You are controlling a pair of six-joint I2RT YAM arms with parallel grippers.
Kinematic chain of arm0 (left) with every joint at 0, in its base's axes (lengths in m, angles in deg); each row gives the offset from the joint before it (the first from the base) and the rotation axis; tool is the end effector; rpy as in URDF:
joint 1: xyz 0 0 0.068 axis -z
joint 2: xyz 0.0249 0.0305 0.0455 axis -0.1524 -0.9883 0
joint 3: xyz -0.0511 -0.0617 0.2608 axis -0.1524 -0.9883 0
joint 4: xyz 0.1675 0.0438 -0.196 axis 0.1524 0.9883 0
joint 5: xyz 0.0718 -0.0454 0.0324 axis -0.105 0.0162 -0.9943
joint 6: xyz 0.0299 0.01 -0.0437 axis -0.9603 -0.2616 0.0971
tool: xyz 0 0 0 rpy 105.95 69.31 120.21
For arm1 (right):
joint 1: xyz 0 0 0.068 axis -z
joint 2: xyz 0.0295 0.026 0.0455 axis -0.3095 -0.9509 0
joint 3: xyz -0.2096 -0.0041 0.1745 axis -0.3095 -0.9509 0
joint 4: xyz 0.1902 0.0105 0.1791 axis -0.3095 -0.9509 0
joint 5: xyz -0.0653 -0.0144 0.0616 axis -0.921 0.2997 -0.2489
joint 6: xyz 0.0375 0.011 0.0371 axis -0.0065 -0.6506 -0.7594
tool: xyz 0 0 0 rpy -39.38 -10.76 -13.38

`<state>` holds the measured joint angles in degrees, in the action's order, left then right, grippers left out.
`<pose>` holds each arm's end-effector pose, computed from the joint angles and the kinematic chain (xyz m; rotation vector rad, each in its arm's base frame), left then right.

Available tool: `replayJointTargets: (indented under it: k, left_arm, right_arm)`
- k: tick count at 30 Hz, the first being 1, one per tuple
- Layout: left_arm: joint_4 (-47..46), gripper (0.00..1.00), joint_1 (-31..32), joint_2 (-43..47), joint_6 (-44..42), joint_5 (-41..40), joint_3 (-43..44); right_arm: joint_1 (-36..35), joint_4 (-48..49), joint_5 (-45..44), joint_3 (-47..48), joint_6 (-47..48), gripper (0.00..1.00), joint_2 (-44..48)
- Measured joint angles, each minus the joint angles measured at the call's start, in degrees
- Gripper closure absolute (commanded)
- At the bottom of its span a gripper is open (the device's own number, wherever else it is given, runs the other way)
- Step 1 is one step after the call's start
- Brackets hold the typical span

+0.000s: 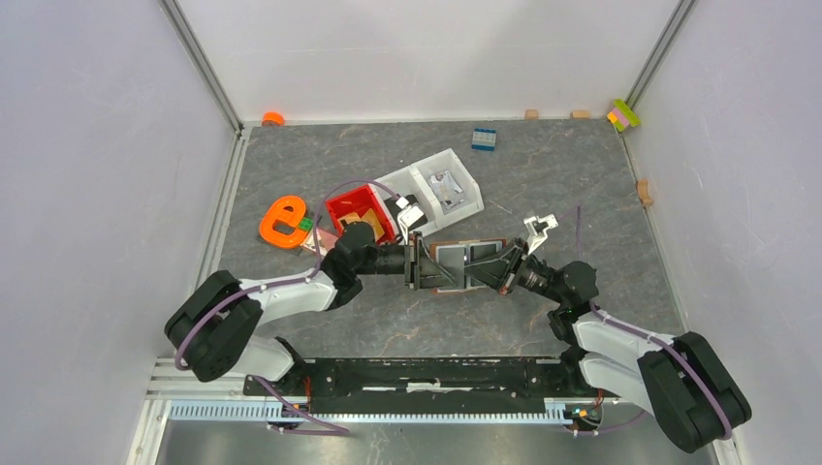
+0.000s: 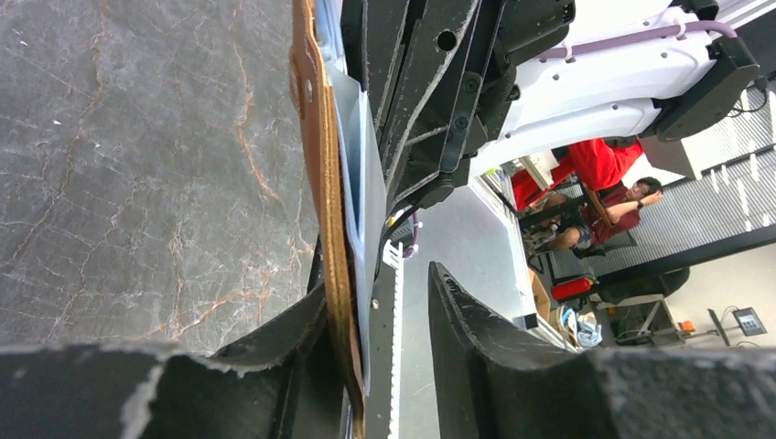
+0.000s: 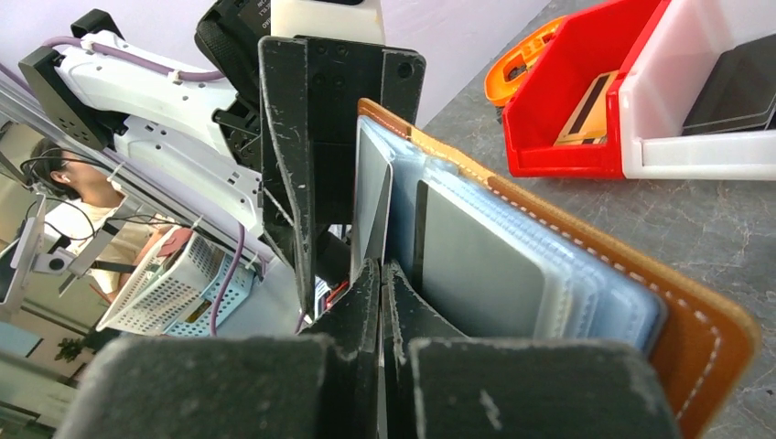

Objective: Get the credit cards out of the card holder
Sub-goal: Remove the credit card from the card holder.

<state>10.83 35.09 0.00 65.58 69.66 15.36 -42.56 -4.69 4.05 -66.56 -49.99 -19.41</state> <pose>0.1863 -0.2142 0.2247 0.6727 1.8276 -1.7889 0.1536 0.0965 0.2032 -0.2984 1.5841 1.6163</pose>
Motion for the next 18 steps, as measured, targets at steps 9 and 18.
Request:
replayJointTargets:
  k: [9, 18]
  left_arm:
    - [4.4, 0.96, 0.1, 4.3, -3.5, -3.8, -0.2]
    - [4.7, 0.83, -0.1, 6.0, -3.7, -5.9, -1.0]
  right_arm:
    - [0.9, -1.2, -0.6, 0.0, 0.6, 1.0, 3.5]
    - [3.5, -2.7, -0.9, -0.4, 0.6, 1.0, 5.1]
